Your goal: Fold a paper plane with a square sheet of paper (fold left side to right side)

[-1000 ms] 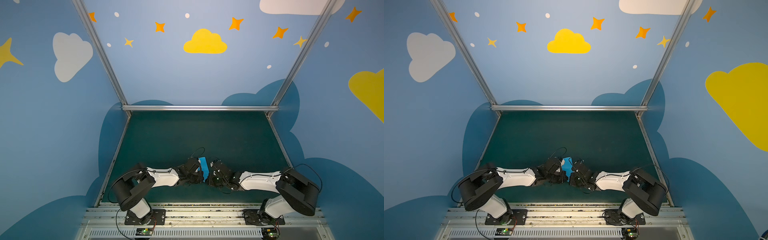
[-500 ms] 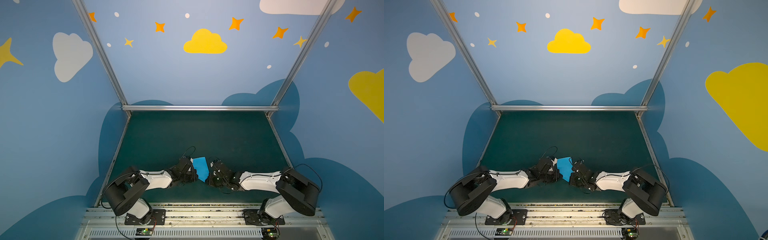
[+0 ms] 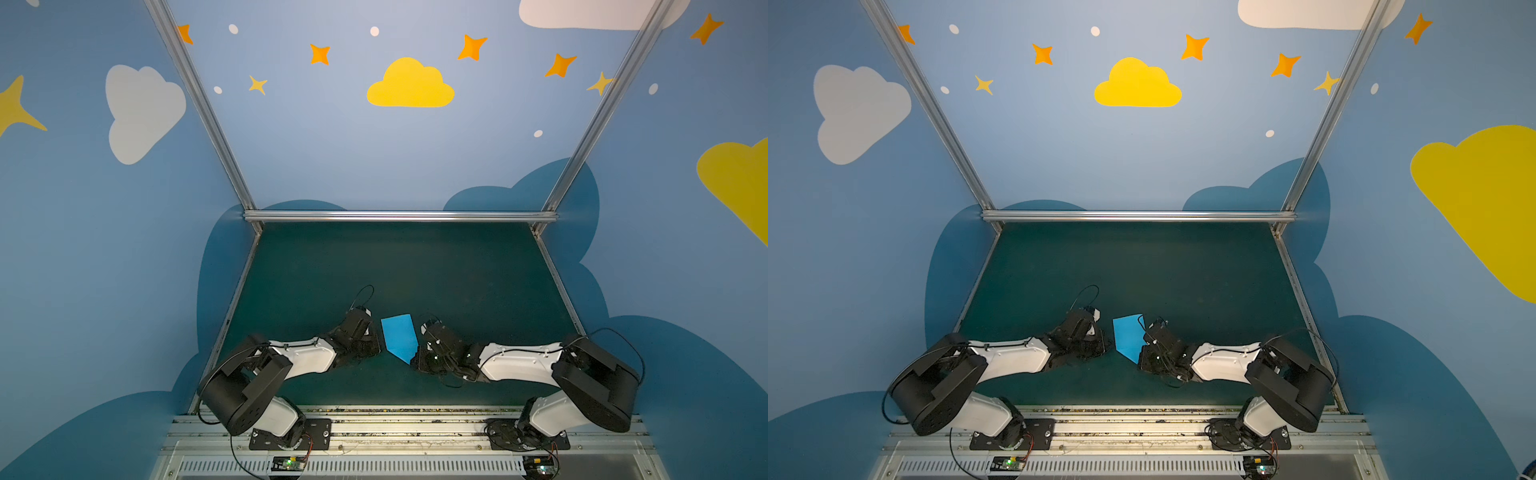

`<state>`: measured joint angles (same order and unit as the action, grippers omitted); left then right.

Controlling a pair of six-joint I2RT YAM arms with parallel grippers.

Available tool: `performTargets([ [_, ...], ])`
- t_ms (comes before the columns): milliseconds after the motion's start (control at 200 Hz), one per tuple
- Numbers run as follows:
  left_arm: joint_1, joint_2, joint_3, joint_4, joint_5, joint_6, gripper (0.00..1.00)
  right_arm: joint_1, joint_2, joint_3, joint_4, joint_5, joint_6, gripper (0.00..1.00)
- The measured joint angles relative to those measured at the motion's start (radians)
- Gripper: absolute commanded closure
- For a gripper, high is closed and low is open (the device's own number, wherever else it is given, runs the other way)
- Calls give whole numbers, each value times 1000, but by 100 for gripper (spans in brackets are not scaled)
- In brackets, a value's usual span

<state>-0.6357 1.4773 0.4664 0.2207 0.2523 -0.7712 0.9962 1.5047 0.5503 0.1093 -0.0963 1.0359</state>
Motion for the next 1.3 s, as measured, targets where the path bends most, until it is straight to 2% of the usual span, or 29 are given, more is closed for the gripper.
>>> performTargets([
  [120, 9, -21, 0, -31, -13, 5, 96, 0, 0, 0, 0, -1, 0, 100],
  [255, 2, -89, 1, -144, -47, 18, 96, 0, 0, 0, 0, -2, 0, 100],
  [461, -78, -126, 90, -247, -75, 32, 96, 0, 0, 0, 0, -2, -1, 100],
  [816, -201, 72, 169, -201, -79, 30, 96, 0, 0, 0, 0, -2, -1, 100],
  [1046, -209, 117, 188, -137, -86, 6, 96, 0, -11, -17, 11, -6, -2, 100],
  [1302, -211, 138, 188, -91, -97, -53, 96, 0, -88, -80, 2, -10, 5, 100],
])
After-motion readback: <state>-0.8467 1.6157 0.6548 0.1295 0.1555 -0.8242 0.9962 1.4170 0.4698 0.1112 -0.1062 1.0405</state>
